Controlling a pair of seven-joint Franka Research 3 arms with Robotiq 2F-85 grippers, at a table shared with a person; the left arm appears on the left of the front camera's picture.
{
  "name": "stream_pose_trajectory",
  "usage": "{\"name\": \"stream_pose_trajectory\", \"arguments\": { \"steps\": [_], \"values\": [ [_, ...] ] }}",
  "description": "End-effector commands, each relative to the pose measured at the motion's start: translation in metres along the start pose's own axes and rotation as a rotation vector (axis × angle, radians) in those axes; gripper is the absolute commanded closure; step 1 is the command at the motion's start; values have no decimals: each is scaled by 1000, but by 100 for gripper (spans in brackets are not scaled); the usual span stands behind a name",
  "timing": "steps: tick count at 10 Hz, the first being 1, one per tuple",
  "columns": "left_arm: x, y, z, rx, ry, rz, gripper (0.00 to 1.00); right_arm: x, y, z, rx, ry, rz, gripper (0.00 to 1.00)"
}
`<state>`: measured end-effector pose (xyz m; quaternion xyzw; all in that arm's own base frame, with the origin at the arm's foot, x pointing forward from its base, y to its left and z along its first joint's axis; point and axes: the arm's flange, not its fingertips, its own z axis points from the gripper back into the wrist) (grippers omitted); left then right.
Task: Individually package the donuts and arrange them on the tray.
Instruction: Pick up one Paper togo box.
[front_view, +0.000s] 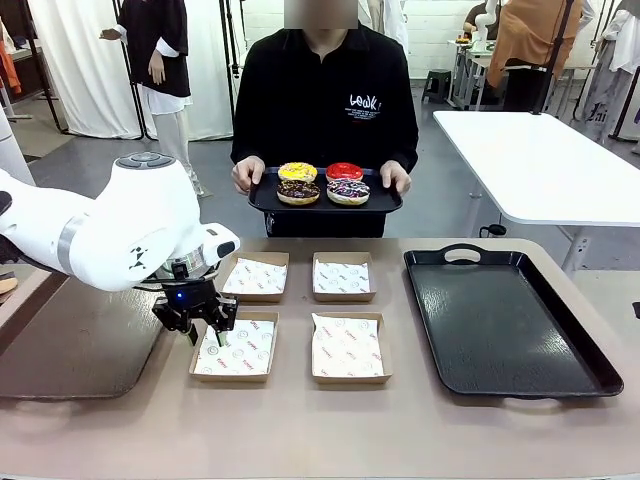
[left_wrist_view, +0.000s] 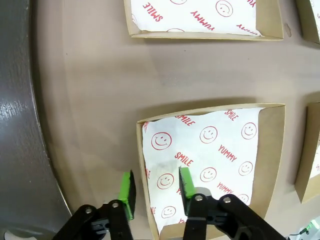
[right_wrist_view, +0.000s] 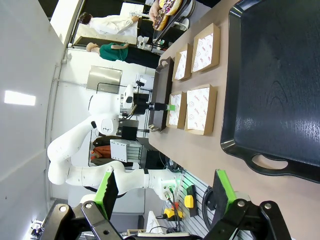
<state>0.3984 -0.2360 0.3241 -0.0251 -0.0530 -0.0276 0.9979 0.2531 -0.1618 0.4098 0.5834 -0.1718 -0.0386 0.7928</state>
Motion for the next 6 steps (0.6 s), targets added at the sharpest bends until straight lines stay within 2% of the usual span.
{"name": "stream_pose_trajectory", "arguments": {
  "steps": [1,6],
  "values": [
    [-3,2,2,-23,1,-6,100,0,0,1,7,0,0,0],
    [-1,3,3,-27,20,-9,100,0,0,1,7,0,0,0]
  ]
}}
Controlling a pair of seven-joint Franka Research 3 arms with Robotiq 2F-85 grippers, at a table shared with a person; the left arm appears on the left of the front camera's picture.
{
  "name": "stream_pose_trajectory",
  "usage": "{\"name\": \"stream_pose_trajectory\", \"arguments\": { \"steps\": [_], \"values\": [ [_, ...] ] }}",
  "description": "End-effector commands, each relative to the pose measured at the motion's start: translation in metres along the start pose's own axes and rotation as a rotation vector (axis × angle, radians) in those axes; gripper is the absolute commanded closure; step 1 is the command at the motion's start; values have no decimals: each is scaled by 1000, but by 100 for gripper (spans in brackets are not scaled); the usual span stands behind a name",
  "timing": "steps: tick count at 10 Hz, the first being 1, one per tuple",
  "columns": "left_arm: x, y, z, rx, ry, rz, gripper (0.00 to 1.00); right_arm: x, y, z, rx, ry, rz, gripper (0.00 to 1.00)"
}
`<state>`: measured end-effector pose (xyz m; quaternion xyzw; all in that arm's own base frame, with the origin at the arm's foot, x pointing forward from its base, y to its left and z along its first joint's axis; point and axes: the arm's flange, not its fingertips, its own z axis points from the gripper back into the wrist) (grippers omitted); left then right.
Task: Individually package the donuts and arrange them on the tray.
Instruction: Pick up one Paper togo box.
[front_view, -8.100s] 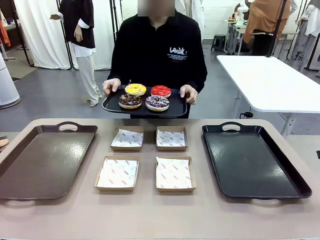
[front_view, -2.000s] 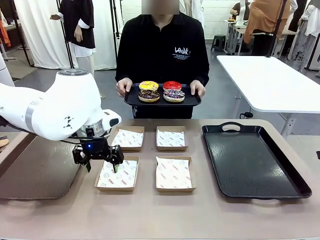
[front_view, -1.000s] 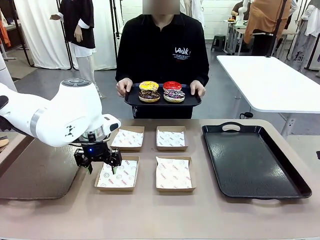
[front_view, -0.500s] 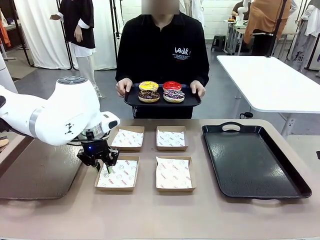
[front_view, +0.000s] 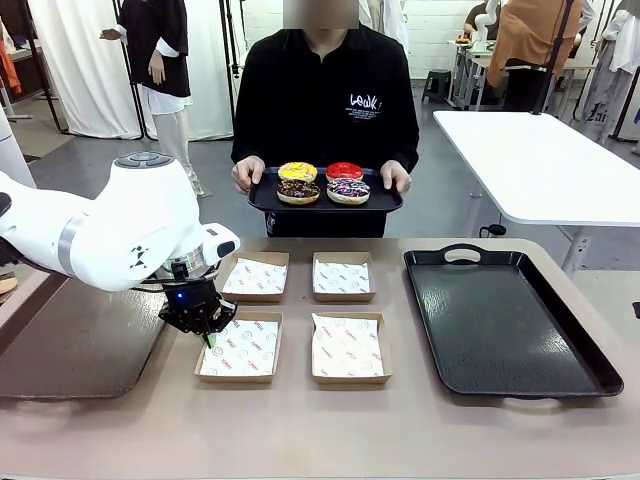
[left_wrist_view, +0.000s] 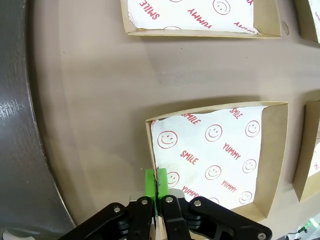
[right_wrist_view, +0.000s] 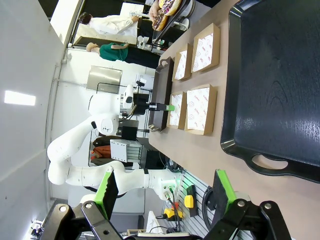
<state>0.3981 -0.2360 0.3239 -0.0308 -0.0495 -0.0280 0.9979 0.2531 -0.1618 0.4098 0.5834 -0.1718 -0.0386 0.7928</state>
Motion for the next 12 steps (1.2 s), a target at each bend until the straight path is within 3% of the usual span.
{"name": "stream_pose_trajectory", "arguments": {
  "steps": [1,3,7,9,12],
  "values": [
    [-1,4,5,-12,18,-10,100,0,0,1,7,0,0,0],
    [-2,3,22,-28,50,-14,100,0,0,1,7,0,0,0],
    [20,4,116,4,52,-111,100,0,0,1,7,0,0,0],
    [45,2,150,40,36,-119,100,0,0,1,7,0,0,0],
    [92,6,167,8,15,-86,100,0,0,1,7,0,0,0]
  ]
}}
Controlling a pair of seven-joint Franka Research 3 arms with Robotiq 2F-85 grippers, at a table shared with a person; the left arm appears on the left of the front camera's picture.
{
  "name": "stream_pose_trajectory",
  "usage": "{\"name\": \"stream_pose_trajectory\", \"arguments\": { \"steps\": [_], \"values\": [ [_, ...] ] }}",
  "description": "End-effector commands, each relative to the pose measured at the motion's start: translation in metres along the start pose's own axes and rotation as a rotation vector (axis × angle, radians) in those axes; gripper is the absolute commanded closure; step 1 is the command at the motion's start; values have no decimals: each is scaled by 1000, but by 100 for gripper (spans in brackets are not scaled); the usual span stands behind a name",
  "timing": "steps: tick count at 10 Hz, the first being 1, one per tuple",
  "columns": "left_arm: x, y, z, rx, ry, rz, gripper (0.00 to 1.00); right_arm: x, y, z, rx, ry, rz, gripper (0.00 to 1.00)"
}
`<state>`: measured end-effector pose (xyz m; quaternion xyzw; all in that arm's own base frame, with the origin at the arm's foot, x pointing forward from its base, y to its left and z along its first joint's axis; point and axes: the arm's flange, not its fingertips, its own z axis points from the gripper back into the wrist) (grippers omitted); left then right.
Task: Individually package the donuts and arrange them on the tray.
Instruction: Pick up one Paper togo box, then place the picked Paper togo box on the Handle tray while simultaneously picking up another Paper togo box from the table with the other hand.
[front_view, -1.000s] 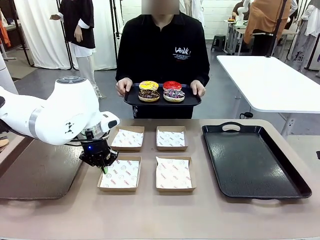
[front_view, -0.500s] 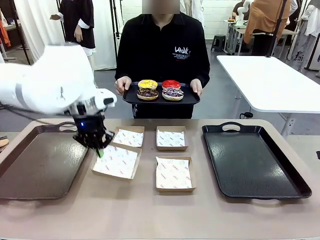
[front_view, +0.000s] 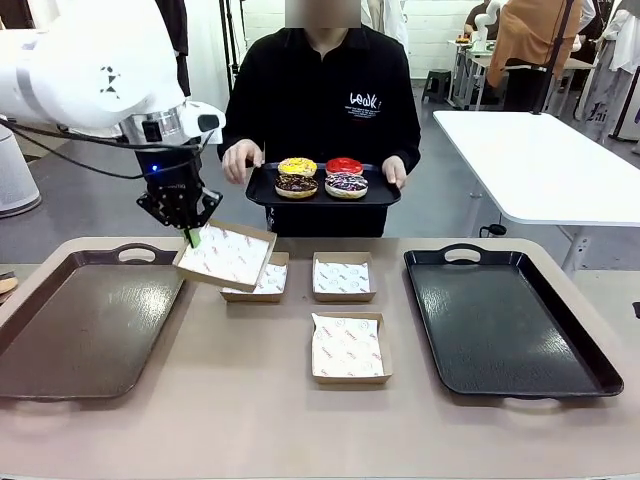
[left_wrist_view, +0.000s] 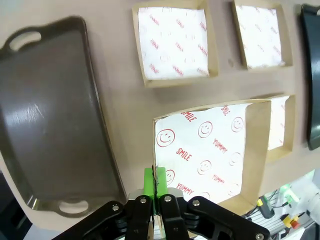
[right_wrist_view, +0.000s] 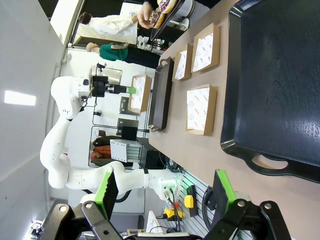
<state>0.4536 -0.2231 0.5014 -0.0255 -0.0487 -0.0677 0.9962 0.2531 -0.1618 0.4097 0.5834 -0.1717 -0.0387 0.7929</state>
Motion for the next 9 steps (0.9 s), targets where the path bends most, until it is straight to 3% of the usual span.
{"name": "stream_pose_trajectory", "arguments": {
  "steps": [1,3,4,9],
  "values": [
    [34,5,-8,-16,16,10,100,0,0,1,7,0,1,0],
    [46,9,-15,1,26,27,100,0,0,1,7,0,1,0],
    [31,7,-10,-18,14,24,100,0,0,1,7,0,1,0],
    [31,7,-10,-18,14,24,100,0,0,1,7,0,1,0]
  ]
}}
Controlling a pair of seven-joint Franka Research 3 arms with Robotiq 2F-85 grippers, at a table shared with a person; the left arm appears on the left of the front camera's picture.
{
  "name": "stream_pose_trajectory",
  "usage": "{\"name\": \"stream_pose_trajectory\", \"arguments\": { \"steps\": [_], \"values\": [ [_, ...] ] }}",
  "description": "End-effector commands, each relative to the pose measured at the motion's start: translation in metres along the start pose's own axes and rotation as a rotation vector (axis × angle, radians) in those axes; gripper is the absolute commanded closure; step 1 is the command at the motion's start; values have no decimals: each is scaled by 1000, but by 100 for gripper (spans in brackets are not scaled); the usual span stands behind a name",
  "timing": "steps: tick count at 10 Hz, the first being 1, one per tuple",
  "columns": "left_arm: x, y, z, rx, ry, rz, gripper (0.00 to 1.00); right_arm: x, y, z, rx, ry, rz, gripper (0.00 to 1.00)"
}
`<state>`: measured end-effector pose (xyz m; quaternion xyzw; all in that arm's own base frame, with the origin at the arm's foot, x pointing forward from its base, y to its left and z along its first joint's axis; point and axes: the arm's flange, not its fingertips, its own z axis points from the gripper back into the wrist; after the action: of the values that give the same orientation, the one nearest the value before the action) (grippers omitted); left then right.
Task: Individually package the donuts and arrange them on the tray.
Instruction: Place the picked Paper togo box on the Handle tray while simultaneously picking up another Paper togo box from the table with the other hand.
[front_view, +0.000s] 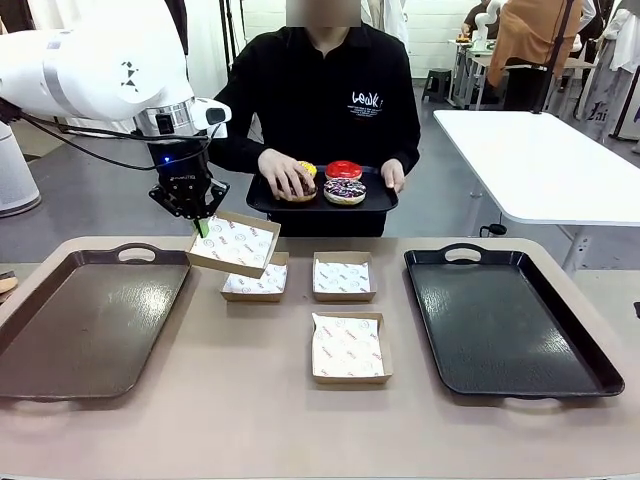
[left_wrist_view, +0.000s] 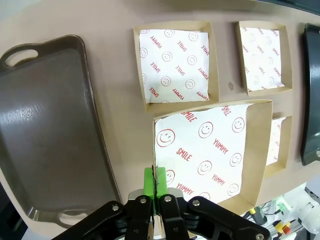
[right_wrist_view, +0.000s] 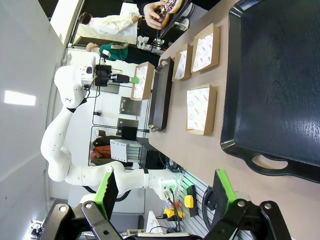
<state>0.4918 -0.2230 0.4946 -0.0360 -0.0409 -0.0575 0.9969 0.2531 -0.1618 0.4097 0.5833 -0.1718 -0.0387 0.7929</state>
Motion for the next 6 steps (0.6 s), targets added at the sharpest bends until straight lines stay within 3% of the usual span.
{"name": "stream_pose_trajectory", "arguments": {
  "steps": [1,6],
  "values": [
    [-6,2,0,3,0,3,100,0,0,1,8,0,1,0],
    [-6,2,0,3,0,3,100,0,0,1,8,0,1,0]
  ]
}}
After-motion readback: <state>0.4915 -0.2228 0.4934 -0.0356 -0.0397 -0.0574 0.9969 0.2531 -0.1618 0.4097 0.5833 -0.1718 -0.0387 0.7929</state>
